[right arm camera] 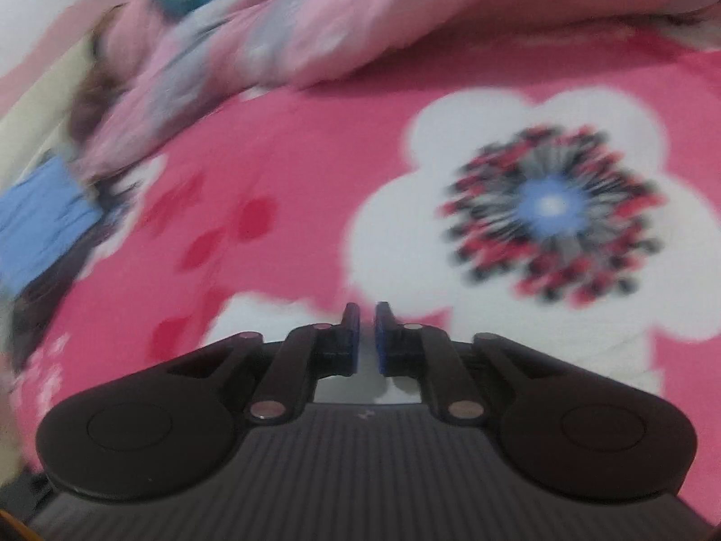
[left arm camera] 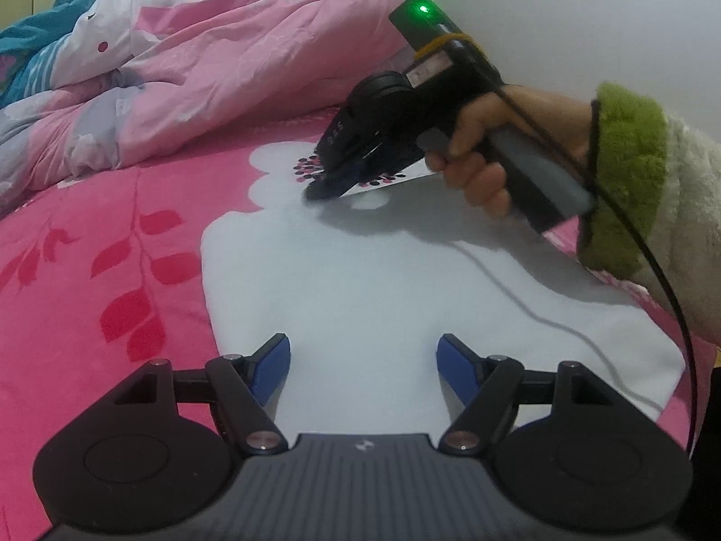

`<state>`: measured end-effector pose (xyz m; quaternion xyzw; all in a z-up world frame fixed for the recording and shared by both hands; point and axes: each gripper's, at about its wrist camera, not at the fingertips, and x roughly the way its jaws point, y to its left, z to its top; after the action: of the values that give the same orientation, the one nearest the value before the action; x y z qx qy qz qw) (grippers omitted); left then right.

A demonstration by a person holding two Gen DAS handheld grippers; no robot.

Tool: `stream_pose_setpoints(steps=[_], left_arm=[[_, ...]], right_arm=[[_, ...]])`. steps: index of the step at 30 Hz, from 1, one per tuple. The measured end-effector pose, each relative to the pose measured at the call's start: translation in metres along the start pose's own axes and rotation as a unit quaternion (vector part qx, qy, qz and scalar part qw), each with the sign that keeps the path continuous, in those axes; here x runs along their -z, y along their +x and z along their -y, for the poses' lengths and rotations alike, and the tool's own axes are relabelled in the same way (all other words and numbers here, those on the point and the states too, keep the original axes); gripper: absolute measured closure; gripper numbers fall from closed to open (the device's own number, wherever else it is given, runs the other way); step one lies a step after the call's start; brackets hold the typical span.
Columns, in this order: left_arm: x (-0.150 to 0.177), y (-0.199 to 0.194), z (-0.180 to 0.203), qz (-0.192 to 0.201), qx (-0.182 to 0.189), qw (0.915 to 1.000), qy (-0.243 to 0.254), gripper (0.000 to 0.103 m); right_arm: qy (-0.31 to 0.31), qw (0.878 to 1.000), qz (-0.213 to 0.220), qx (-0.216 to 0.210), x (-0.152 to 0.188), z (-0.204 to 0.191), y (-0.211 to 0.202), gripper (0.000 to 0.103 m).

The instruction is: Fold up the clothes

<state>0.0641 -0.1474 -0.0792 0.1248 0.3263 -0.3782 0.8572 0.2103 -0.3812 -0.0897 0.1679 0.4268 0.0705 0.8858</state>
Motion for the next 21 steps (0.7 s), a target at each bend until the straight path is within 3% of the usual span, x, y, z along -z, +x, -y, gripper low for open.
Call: stream_pose_setpoints(steps=[6, 8, 10, 14, 21], left_arm=[[0.001, -0.001, -0.001, 0.001, 0.003, 1.0000, -0.004, 0.029], [0.000, -0.002, -0.001, 0.000, 0.002, 1.0000, -0.006, 0.029], [0.000, -0.002, -0.001, 0.000, 0.002, 1.0000, -0.007, 0.029], [0.000, -0.003, -0.002, -0.001, 0.004, 0.9999, -0.010, 0.029], [0.001, -0.004, -0.001, -0.003, 0.003, 1.0000, -0.005, 0.029]], right_arm=[[-0.012, 0.997, -0.002, -0.071, 0.006, -0.012, -0.031, 0.094], [-0.005, 0.998, -0.017, -0.057, 0.006, -0.008, -0.016, 0.094], [0.004, 0.999, -0.032, -0.038, 0.006, -0.003, 0.000, 0.103], [0.035, 0.999, 0.004, -0.020, 0.005, 0.009, -0.026, 0.096], [0.065, 0.997, -0.011, -0.030, 0.026, 0.038, -0.051, 0.096]])
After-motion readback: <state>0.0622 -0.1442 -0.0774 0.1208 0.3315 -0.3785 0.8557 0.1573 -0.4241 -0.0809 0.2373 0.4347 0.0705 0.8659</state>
